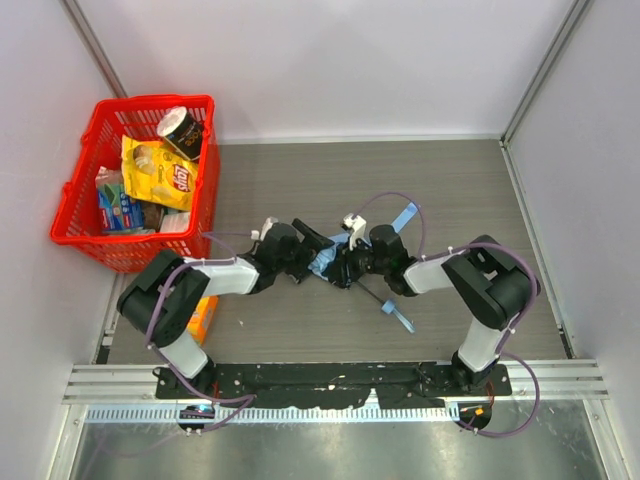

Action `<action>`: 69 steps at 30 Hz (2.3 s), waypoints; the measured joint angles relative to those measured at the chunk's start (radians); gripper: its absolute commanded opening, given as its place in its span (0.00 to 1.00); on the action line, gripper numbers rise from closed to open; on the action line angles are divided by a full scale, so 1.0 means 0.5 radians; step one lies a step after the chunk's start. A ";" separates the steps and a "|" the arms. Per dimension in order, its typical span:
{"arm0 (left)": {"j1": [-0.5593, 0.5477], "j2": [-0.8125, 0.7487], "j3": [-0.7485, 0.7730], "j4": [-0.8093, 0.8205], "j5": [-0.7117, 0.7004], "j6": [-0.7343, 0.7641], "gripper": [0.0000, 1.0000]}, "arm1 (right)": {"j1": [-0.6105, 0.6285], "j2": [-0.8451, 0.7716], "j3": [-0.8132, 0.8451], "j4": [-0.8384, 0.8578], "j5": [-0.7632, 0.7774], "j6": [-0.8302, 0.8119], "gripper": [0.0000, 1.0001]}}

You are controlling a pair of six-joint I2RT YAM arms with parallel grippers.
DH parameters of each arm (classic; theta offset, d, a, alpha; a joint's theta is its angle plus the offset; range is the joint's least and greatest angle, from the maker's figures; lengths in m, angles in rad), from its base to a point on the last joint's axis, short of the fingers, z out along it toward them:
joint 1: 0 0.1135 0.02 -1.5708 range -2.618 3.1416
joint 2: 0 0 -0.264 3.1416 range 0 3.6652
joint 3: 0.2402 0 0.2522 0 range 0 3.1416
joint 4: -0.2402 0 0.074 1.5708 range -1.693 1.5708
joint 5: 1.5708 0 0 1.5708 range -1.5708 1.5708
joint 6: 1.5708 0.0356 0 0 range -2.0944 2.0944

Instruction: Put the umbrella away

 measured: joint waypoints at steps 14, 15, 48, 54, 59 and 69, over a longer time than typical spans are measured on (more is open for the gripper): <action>-0.047 0.134 0.009 0.156 -0.085 0.008 0.37 | -0.156 0.185 0.024 0.244 -0.354 0.469 0.01; -0.047 0.139 -0.012 0.200 -0.085 0.012 0.16 | -0.156 0.197 0.026 0.248 -0.361 0.474 0.01; -0.072 0.069 -0.226 0.475 -0.151 0.082 0.00 | -0.915 -1.123 -0.152 -1.381 0.064 1.167 0.55; -0.081 0.038 -0.262 0.481 -0.152 0.084 0.00 | -0.969 -0.806 -0.391 -0.947 -0.040 1.334 0.50; -0.089 0.028 -0.277 0.490 -0.155 0.082 0.00 | -0.968 -0.603 -0.448 -0.601 -0.039 1.407 0.49; -0.098 0.027 -0.292 0.522 -0.169 0.082 0.00 | -0.968 -0.233 -0.452 0.011 -0.023 1.578 0.24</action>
